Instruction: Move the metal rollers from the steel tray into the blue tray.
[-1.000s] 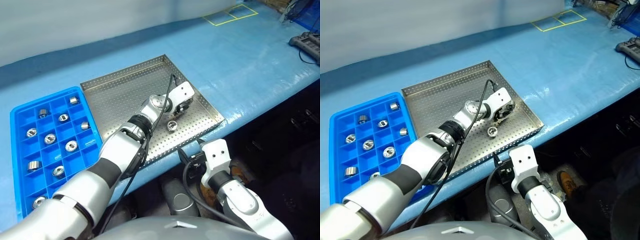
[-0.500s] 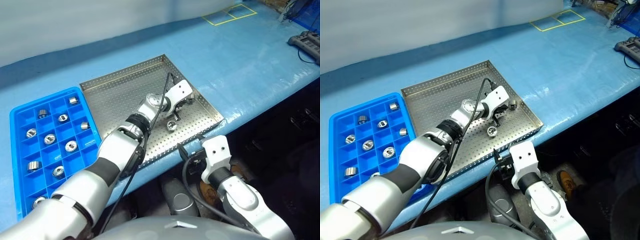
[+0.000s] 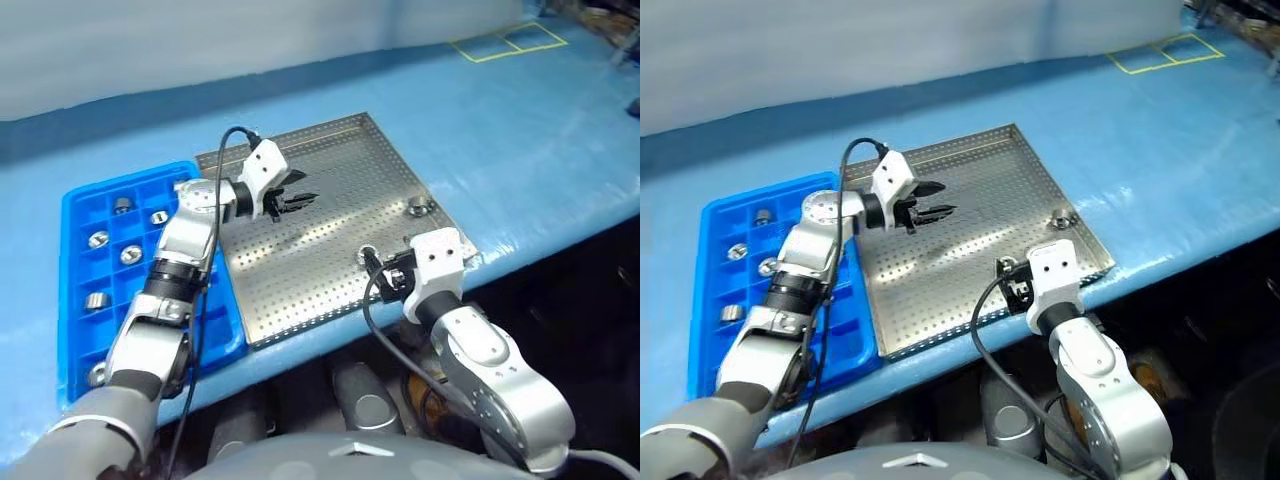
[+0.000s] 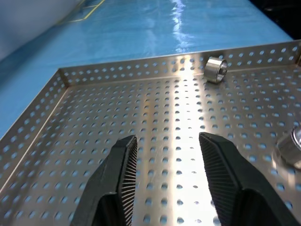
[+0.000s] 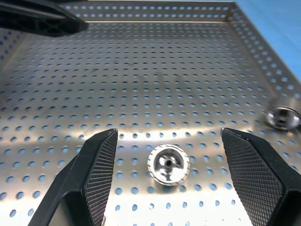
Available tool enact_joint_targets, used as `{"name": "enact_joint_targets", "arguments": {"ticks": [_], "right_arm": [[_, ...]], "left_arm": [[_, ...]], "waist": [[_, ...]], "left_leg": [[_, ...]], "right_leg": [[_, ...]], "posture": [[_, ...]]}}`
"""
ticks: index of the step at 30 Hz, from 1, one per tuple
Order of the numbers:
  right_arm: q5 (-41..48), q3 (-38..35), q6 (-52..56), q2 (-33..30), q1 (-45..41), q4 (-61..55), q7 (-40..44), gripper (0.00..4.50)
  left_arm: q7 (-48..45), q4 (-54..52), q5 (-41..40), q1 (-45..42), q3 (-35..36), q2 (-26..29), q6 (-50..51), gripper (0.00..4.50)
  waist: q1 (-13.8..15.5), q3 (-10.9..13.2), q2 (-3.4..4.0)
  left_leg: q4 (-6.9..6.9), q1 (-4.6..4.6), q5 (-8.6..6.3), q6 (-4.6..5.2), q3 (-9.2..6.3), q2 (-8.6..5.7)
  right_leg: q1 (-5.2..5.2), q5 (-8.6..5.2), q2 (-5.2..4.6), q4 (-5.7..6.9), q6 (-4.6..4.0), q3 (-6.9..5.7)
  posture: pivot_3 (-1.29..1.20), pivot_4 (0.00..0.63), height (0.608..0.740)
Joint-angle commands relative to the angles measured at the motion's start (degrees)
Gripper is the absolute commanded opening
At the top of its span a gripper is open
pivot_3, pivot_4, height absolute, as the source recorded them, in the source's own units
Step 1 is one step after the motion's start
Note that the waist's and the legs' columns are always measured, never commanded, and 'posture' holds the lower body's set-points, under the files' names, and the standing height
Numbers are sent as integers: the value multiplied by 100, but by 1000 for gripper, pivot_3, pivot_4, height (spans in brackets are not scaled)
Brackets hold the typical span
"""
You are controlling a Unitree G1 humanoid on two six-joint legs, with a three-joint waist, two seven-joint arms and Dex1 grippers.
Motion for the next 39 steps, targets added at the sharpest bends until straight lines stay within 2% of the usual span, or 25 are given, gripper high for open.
{"name": "enact_joint_targets", "arguments": {"ticks": [1,3,4,11,15,24,31,39], "right_arm": [[-96,-250,362,67,-497,296,-101,3876],[-184,-456,538,87,-696,424,-192,4297],[-259,-590,633,104,-819,513,-273,4469],[-844,-1091,824,470,-1708,1479,-962,4469],[-1147,-1611,762,1038,-2236,2104,-1574,4469],[-1147,-3272,141,2395,-3384,3302,-2887,4469],[-1201,-3202,-183,2475,-3468,3364,-3392,4469],[-933,-3232,-266,2440,-3365,3633,-3353,4469]], "left_arm": [[-91,-1589,-822,534,439,166,312,4017],[-78,-2175,-1045,881,537,289,407,4500],[-13,-2487,-1133,1092,588,342,468,4500],[854,-3973,-1515,2293,847,352,1097,4500],[1261,-4325,-1692,2649,884,302,1297,4500],[1036,-4837,-2372,3178,719,458,1200,4500],[1167,-4658,-2193,3431,333,369,711,4500],[1283,-4402,-2074,3527,9,256,447,4500]], "waist": [[206,-1,1],[391,-1,1],[467,-2,3],[800,-3,4],[908,-3,4],[992,-5,8],[985,-9,24],[965,-11,28]], "left_leg": [[3,0,0,0,0,-1],[4,0,-2,1,3,-1],[3,-1,-2,1,1,-2],[0,5,3,-9,7,0],[1,9,12,-14,8,2],[-7,11,19,-12,8,0],[-26,12,19,-13,8,1],[-22,18,20,-11,10,3]], "right_leg": [[2,4,-4,-3,-6,0],[1,6,-17,-8,-11,1],[1,6,-18,-7,-14,-4],[-2,11,-18,-3,-44,-14],[1,10,8,0,-50,-21],[3,13,11,-2,-57,-26],[-1,1,11,-2,-77,-28],[7,-14,15,-4,-96,-27]], "posture": [[-159,150,740],[-153,150,740],[-144,150,740],[-91,150,740],[-68,150,740],[-33,150,740],[-39,150,740],[-52,150,740]]}}
